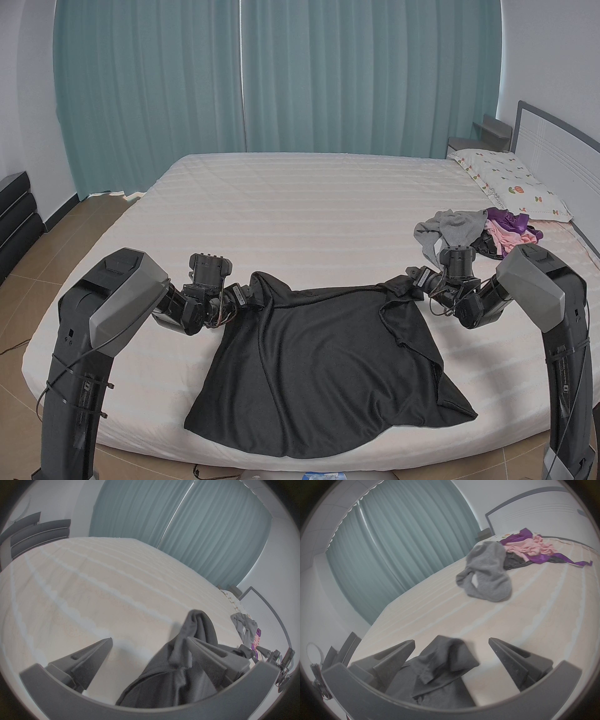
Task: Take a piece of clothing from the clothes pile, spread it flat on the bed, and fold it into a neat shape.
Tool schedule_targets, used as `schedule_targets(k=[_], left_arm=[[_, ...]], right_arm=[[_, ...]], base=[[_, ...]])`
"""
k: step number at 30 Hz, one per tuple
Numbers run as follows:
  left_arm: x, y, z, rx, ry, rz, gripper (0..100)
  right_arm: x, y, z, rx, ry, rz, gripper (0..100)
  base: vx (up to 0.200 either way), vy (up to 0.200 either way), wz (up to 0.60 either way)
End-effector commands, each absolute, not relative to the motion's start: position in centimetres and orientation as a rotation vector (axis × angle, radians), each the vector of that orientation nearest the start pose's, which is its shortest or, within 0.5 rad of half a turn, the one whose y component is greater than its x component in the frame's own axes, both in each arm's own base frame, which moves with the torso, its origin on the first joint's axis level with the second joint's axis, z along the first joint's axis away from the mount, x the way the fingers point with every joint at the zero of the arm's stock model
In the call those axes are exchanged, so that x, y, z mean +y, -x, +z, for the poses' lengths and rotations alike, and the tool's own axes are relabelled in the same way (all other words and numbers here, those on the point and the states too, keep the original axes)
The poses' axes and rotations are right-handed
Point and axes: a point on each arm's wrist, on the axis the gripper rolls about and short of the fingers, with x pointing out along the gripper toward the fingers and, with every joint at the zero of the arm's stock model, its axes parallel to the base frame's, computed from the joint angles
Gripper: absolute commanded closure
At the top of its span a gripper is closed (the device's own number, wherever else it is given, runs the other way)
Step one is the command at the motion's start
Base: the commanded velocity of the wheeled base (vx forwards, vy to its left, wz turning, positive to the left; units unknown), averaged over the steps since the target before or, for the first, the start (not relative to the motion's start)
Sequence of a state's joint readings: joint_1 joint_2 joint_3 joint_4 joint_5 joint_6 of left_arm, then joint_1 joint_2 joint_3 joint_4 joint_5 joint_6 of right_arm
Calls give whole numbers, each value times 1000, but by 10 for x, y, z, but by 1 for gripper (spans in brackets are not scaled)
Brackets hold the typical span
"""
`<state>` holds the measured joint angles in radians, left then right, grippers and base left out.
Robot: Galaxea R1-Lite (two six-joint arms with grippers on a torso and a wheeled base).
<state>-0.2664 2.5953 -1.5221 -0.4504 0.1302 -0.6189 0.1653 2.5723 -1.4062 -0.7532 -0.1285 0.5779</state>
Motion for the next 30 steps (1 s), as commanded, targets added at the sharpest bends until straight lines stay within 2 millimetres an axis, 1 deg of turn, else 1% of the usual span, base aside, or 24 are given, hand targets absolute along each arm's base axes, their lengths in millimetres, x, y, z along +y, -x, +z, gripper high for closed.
schedule_targets(k=[1, 3, 4, 5, 6, 8, 10, 12, 15, 16, 17, 19, 21, 22, 24, 27, 30], left_arm=[[-104, -472, -6, 618, 497, 99, 0], [-97, -473, 9, 597, 516, 100, 0], [-95, -473, 14, 589, 524, 102, 0], [-88, -470, 30, 572, 573, 100, 0], [-85, -467, 38, 570, 605, 89, 0], [-79, -458, 53, 585, 663, 54, 0], [-74, -446, 61, 617, 694, 42, 0], [-72, -439, 61, 635, 698, 50, 0], [-69, -415, 67, 671, 760, 84, 0], [-69, -413, 67, 675, 767, 85, 0], [-69, -401, 65, 699, 783, 97, 0], [-67, -387, 57, 733, 785, 94, 0], [-66, -376, 49, 752, 807, 84, 0], [-66, -375, 48, 753, 811, 84, 0], [-67, -363, 41, 761, 872, 102, 0], [-74, -353, 38, 789, 928, 104, 0], [-81, -346, 31, 838, 968, 70, 0]], right_arm=[[50, -480, 11, 354, -564, -125, 0], [45, -479, 26, 333, -614, -113, 0], [44, -478, 29, 335, -623, -110, 0], [43, -472, 35, 341, -639, -98, 0], [42, -468, 37, 350, -640, -92, 0], [46, -459, 40, 377, -640, -69, 0], [53, -449, 44, 403, -637, -45, 0], [61, -442, 47, 425, -632, -30, 0], [80, -429, 53, 489, -625, -6, 0], [81, -429, 53, 494, -627, -7, 0], [90, -425, 55, 519, -635, 3, 0], [102, -422, 54, 557, -656, 8, 0], [114, -419, 47, 601, -664, 14, 0], [116, -418, 47, 605, -666, 16, 0], [127, -418, 34, 647, -677, 15, 0], [134, -420, 25, 675, -668, 15, 0], [139, -428, 11, 713, -654, -9, 0]], base=[[0, 0, 0], [0, 0, 0], [0, 0, 0], [0, 0, 0], [0, 0, 0], [0, 0, 0], [0, 0, 0], [0, 0, 0], [0, 0, 0], [0, 0, 0], [0, 0, 0], [0, 0, 0], [0, 0, 0], [0, 0, 0], [0, 0, 0], [0, 0, 0], [0, 0, 0]])
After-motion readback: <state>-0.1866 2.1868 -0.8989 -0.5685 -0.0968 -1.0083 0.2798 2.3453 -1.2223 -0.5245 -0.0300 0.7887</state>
